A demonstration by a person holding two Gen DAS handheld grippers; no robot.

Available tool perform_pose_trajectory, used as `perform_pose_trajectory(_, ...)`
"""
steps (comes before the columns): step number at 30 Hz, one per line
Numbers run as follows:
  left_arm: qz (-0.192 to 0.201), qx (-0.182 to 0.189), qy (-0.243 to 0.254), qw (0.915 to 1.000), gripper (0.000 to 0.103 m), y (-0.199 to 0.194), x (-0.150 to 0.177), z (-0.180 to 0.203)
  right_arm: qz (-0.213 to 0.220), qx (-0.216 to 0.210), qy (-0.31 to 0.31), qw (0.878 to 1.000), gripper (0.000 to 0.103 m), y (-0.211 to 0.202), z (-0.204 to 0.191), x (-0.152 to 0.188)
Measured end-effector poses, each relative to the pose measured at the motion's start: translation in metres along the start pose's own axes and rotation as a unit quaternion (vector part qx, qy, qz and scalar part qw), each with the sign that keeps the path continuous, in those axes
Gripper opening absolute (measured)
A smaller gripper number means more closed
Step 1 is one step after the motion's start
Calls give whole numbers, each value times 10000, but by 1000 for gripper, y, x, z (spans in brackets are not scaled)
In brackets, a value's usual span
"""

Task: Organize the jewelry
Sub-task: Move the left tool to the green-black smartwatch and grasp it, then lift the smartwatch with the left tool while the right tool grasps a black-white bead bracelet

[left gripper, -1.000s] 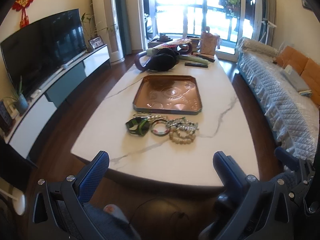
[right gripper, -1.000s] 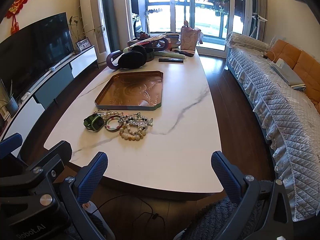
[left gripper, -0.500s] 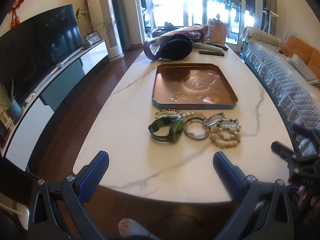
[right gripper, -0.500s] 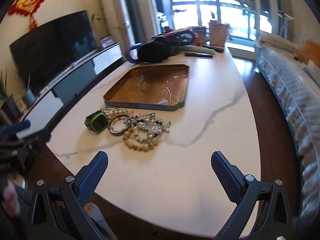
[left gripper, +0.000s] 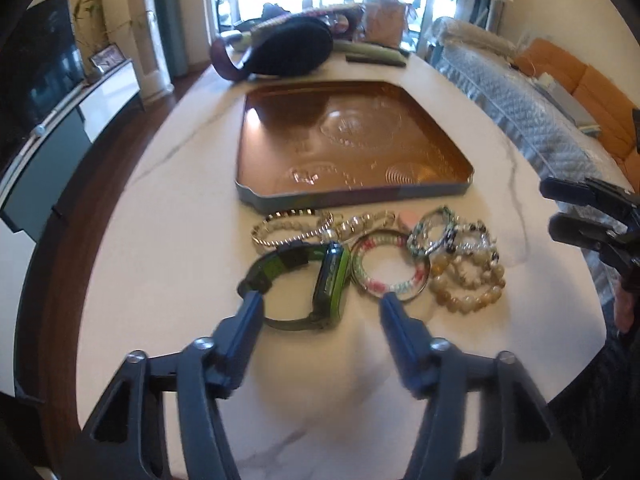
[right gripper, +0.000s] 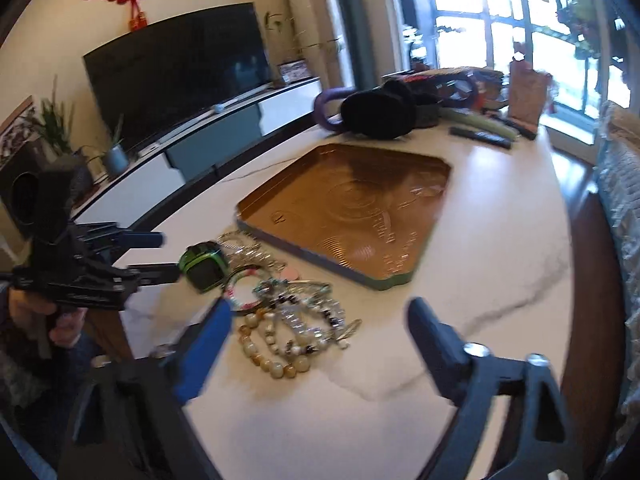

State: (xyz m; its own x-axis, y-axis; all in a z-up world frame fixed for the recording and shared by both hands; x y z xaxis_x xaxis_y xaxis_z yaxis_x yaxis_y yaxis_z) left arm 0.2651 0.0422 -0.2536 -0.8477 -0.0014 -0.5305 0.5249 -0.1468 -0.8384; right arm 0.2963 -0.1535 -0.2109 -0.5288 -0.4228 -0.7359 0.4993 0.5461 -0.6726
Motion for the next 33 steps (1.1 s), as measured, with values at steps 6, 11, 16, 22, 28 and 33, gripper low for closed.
perform_pose_trajectory(6, -238, -83, 241, 9994, 34, 22, 0, 2, -454, -137, -479, 9977, 40, 35, -7, 6)
perform_pose_trajectory(11, -378, -94, 99, 9992, 20, 30, -4, 3, -618, -426, -999, 9922, 29, 50, -17, 8)
perform_pose_trajectory(16, -382, -114, -19, 9992, 20, 28, -2, 3, -813, -702, -1230, 9866, 23, 74, -13, 11)
perform_pose_trajectory(22, -426, -113, -89, 9990, 20, 28, 2, 4, -929, -838, -1054, 9865, 20, 84, -1, 16)
perform_pose_trajectory(28, -443, -81, -148, 9989, 20, 29, 2, 8, -827, -650, -1185, 9874, 19, 80, -2, 11)
perform_pose_trajectory(33, -429, -44, -202, 9989, 20, 26, 4, 8, -418, -634, -1322, 9883, 19, 62, -16, -3)
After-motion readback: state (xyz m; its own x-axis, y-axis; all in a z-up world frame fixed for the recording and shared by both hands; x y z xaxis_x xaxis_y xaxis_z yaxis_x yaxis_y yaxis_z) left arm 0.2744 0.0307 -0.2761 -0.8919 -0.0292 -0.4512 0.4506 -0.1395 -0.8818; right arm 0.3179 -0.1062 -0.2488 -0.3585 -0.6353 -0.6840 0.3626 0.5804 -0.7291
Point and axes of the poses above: each gripper's, at about its wrist camera, not at the fingertips, and y roughly the way its jaws point, z to its right, x to its underside, the point moved 7 cm from there along y, roughly the way its jaws point, and after that the axes turned 9 degrees about -y, right-handed, at the moved point
